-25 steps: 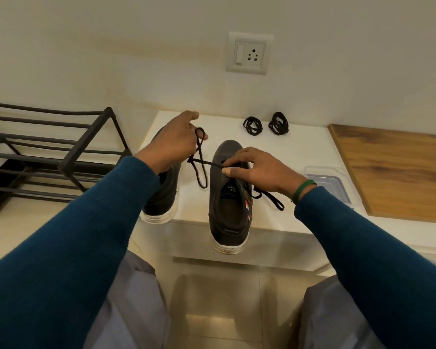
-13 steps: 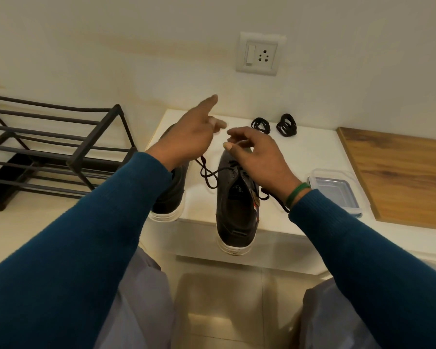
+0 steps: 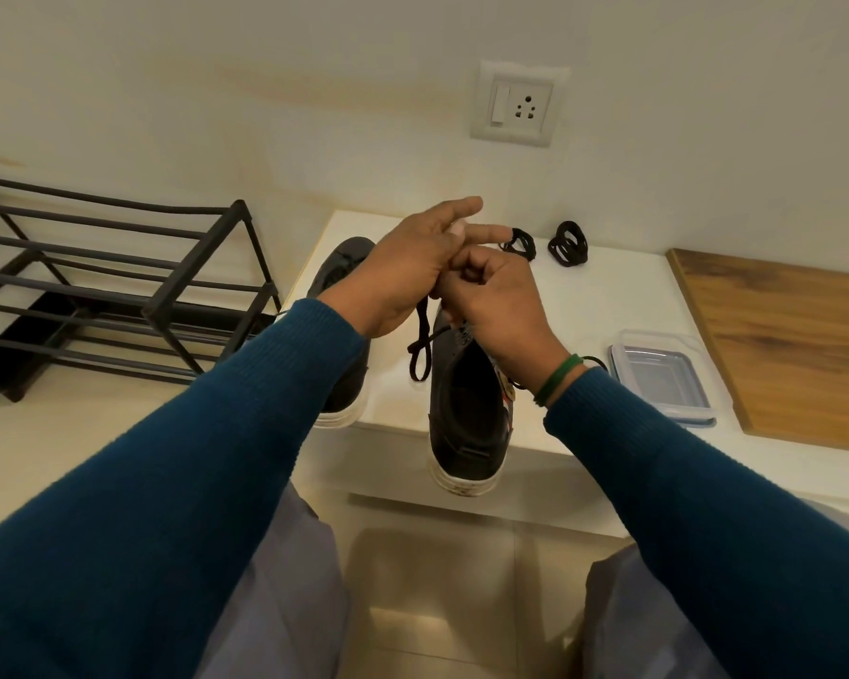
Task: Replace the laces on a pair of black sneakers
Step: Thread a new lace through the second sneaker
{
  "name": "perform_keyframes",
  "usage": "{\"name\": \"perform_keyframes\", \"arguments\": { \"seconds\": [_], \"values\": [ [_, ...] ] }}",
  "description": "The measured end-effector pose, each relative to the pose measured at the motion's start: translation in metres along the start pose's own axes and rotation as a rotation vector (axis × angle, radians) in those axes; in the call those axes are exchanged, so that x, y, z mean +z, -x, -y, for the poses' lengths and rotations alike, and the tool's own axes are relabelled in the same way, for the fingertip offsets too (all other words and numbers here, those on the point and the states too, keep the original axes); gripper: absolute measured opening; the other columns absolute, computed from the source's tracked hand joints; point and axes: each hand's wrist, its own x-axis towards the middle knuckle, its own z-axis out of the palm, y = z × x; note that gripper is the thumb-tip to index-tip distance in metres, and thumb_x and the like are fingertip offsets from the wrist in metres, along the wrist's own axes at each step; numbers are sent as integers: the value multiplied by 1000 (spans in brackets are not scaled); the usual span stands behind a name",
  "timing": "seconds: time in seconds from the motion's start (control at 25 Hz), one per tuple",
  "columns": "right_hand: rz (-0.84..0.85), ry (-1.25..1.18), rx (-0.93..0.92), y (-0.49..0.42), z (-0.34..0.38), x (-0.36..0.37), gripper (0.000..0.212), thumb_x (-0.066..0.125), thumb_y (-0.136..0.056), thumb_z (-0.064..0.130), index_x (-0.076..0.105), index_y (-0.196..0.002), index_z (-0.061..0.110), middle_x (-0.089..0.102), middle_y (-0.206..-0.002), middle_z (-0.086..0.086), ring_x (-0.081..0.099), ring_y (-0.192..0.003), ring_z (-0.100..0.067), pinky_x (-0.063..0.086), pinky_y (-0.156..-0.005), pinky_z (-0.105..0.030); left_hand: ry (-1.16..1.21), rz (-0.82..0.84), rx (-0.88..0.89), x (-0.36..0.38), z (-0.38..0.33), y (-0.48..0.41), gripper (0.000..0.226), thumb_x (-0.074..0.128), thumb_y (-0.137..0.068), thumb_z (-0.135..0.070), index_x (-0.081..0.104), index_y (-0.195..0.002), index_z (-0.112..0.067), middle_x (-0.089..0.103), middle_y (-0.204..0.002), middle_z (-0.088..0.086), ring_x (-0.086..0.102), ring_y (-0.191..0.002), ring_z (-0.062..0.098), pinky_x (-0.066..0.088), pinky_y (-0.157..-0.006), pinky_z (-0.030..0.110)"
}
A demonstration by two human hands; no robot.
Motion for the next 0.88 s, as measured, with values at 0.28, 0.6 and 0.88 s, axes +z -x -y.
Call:
{"name": "perform_keyframes", "arguments": {
  "seconds": [0.28,0.6,0.88],
  "values": [
    [-204,48,-1,-10,-4,-11,10,65,-92,14,74,-94,11,71,-72,-1,68,-61,-12,54,-56,-26,-170,-127,-46,-6,1,6,18,66,-97,-23,74,-101,-8,75,-96,14,74,-84,33,63,-72,44],
    [-16,457,40,-7,-12,-8,43,57,-95,48,52,-129,21,59,-120,7,57,-105,-10,49,-89,-31,-139,-337,-34,-21,-7,0,35,33,-109,-27,66,-113,-14,74,-81,5,64,-59,16,49,-50,26],
    [327,934,-227,17,-5,10,24,58,-98,36,70,-112,21,68,-106,4,59,-101,-15,48,-92,-40,-7,-647,76,-44,-10,-8,28,33,-109,-21,59,-118,-16,66,-75,-5,50,-62,7,43,-60,21]
  ]
}}
